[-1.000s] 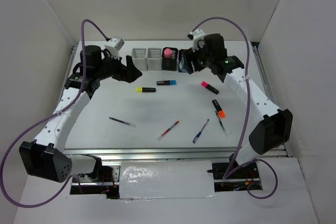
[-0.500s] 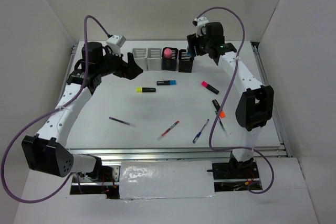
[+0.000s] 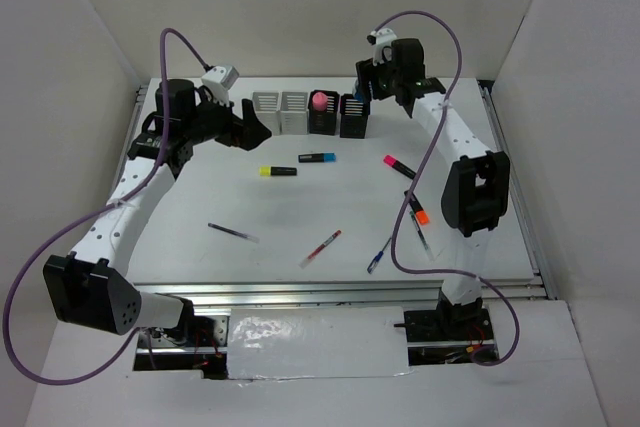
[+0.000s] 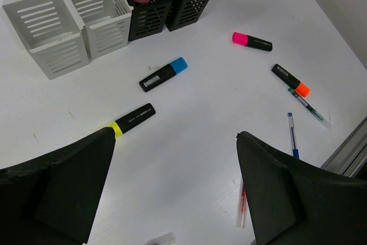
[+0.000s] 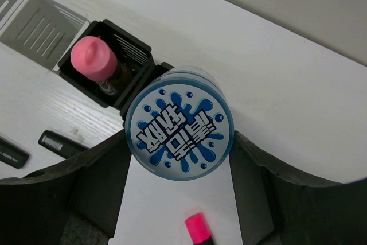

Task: Sort the stationery into containers
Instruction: Place the stationery in the storage box.

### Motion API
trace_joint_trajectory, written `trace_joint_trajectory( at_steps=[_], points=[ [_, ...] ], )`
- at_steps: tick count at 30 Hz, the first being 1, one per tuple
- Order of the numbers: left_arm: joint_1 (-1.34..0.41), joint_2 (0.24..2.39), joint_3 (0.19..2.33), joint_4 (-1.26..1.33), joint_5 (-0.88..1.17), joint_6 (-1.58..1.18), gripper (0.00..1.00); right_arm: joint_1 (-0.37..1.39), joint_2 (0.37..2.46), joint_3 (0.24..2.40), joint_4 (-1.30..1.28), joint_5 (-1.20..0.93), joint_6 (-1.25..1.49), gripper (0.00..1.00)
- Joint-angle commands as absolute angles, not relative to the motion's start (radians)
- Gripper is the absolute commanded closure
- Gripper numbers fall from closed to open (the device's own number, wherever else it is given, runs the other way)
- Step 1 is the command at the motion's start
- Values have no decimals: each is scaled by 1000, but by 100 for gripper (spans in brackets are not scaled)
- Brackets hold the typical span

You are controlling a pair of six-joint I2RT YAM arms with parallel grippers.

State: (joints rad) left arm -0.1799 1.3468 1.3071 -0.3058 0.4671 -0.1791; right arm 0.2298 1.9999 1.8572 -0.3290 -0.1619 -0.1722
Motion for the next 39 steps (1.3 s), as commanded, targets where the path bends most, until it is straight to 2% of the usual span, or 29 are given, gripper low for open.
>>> trace_joint_trajectory(
  at_steps=[1, 18, 30, 36, 39],
  points=[
    [-172, 1358, 1318, -253, 491, -158, 1, 229, 2019, 1943, -232, -189, -161, 89],
    [-155, 1382, 1318, -250, 515, -153, 1, 252, 2097, 1985, -287, -201, -195, 84],
    [-150, 1394, 1333, -259, 523, -153, 1, 265, 2143, 1997, -327, -198, -227, 76],
    [-149, 1401, 1333, -256, 526, -153, 1, 268, 2157, 2019, -342, -192, -235, 68],
    [-150, 1405, 1333, -256, 526, -155, 1, 270, 2164, 2026, -344, -186, -238, 58]
  ],
)
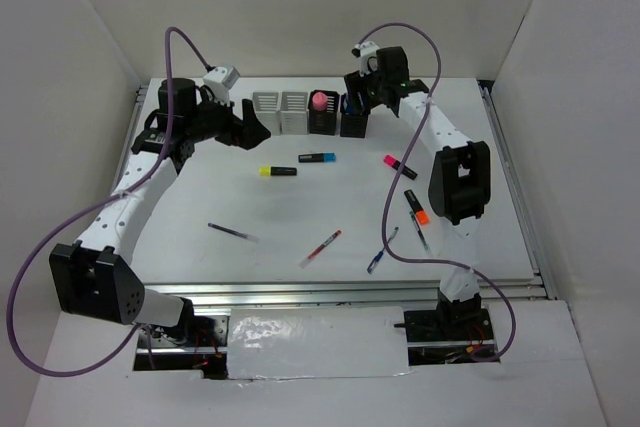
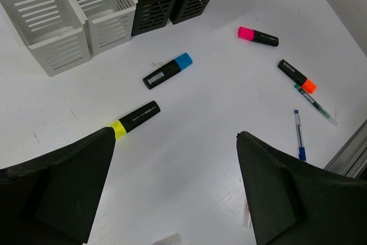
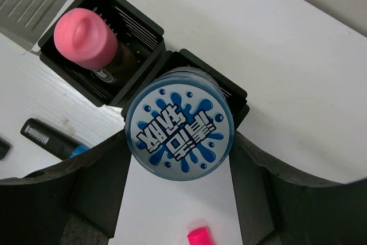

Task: Sort the stationery into containers
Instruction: Place the stationery in the storage box.

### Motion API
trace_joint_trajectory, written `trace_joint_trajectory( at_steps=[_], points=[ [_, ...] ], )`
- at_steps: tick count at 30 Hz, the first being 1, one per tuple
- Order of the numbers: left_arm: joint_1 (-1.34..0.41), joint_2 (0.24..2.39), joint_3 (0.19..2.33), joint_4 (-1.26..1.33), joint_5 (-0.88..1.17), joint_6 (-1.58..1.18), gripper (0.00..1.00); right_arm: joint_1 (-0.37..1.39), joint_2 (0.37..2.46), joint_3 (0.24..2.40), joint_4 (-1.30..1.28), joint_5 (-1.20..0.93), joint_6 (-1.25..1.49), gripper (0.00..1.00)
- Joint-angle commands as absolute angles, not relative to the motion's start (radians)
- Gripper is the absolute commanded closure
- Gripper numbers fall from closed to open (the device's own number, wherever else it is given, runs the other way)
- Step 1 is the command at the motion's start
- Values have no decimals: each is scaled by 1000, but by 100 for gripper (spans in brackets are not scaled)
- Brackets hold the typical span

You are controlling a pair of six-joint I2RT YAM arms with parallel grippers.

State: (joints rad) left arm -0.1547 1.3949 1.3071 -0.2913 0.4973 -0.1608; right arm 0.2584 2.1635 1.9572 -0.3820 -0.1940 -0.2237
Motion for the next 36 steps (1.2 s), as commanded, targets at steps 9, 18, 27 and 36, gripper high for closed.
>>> trace_joint_trajectory(
  at_steps=[9, 18, 27, 36],
  points=[
    [-149, 1410, 1336, -262, 528, -147, 1, 284, 2191, 2062, -359, -167, -250, 41],
    [-149, 1420, 1342, -265, 535, -146, 1, 287, 2180, 2040, -364, -160, -250, 47],
    [-149, 1424, 1336, -264, 538, -146, 1, 287, 2163, 2019, -370, -155, -270, 47],
    [-149, 1422, 1336, -268, 538, -140, 1, 288, 2169, 2046, -397, -152, -271, 52]
  ],
)
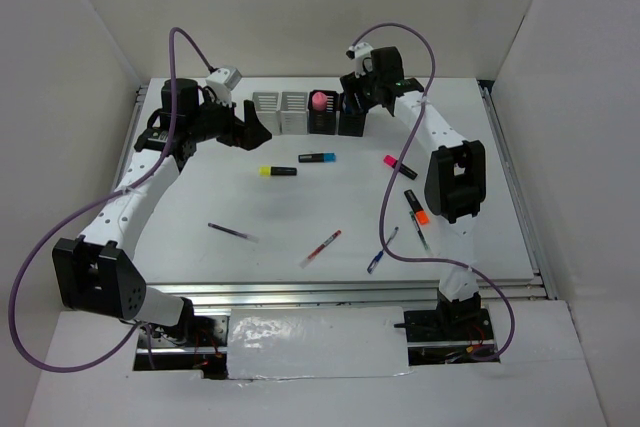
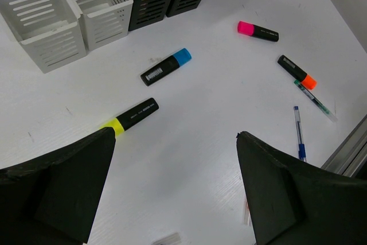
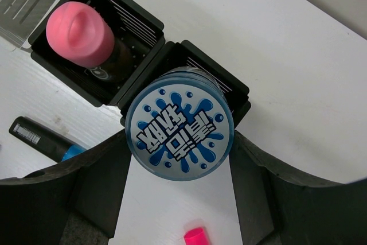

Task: Sort the stationery into containers
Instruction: Place the stationery in the storage box, then pick up the pen from the center of the board.

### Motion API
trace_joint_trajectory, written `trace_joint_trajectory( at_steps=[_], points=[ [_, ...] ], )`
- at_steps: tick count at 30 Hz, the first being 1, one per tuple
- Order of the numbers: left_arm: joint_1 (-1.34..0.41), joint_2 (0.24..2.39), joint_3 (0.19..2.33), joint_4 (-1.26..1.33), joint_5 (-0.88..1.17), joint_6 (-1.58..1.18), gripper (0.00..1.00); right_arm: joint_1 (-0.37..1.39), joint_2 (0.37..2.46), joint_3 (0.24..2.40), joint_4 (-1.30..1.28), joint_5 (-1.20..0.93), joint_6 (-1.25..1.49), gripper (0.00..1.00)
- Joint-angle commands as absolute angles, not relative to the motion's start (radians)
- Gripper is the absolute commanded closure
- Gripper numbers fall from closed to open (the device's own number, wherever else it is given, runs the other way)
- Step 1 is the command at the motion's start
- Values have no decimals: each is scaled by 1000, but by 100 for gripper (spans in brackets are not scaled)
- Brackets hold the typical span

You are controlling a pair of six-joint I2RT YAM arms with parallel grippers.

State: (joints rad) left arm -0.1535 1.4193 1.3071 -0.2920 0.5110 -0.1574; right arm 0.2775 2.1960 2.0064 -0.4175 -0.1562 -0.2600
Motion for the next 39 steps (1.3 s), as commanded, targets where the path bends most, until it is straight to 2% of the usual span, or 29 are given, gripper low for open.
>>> trace_joint_trajectory(
  at_steps=[1, 3, 4, 7, 15, 21, 26, 30, 33, 39],
  points=[
    [-149, 1422, 1335, -270, 535, -140, 1, 288, 2164, 2043, -391, -153, -272, 52],
    [-149, 1424, 1336, -268, 538, -138, 1, 287, 2164, 2040, -390, -149, -273, 45],
    [-149, 1425, 1335, -268, 538, -141, 1, 288, 2171, 2045, -391, -144, -272, 36],
    [-150, 1427, 1338, -268, 538, -141, 1, 290, 2177, 2057, -397, -129, -270, 26],
    [-144, 1427, 1331, -275, 526, -127, 1, 298, 2200, 2079, -391, -121, -256, 11],
    [-137, 1405, 1325, -290, 512, -94, 1, 304, 2134, 2063, -397, -132, -227, 13],
    [-140, 1457, 1359, -377, 554, 118, 2, 291, 1956, 1944, -397, -181, -206, 16],
    [-176, 1623, 1529, -646, 523, 364, 16, 252, 1821, 1760, -420, -212, -199, 18],
    [-172, 1750, 1647, -736, 497, 429, 26, 227, 1711, 1616, -426, -232, -201, 20],
    [-213, 1949, 1822, -836, 437, 610, 28, 176, 1508, 1364, -442, -245, -204, 23]
  ],
)
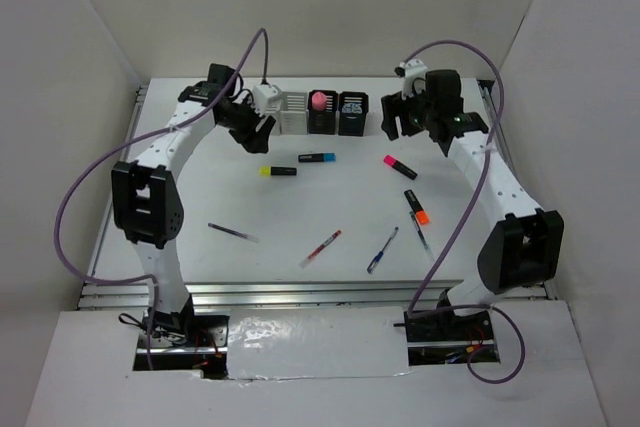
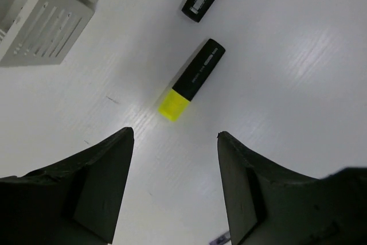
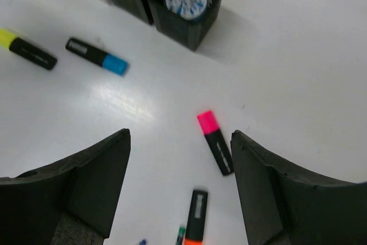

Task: Sort the stationery into containers
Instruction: Pick up the pen from the center of the board.

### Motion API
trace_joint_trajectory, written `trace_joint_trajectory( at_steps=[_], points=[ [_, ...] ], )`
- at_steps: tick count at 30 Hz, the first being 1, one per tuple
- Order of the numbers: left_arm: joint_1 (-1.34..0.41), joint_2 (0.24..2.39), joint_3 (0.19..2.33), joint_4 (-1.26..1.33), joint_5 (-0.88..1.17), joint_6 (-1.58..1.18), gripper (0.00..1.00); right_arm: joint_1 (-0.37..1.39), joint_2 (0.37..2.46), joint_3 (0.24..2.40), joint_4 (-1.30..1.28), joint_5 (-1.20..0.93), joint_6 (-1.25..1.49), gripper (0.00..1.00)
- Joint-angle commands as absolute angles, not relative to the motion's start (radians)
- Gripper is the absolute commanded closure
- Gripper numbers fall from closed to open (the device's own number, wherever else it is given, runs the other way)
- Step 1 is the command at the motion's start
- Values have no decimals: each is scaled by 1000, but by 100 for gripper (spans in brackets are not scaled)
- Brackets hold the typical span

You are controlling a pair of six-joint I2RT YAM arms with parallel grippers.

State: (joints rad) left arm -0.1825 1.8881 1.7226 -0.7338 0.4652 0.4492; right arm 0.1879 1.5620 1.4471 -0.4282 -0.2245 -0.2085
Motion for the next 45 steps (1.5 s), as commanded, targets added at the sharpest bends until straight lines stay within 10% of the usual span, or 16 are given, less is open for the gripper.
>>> trace_joint_trajectory(
  at_steps=[1, 31, 45],
  points=[
    [-225, 2006, 1847, -883, 414, 624, 28, 163, 1491, 1341, -442, -244, -204, 23],
    [-393, 2329, 1970, -848, 170, 759, 48, 32, 1344, 1118, -466, -302, -160, 25],
    [-296, 2009, 1934, -688, 489, 520, 99, 8, 1483, 1187, -466, -238, -166, 28]
  ],
)
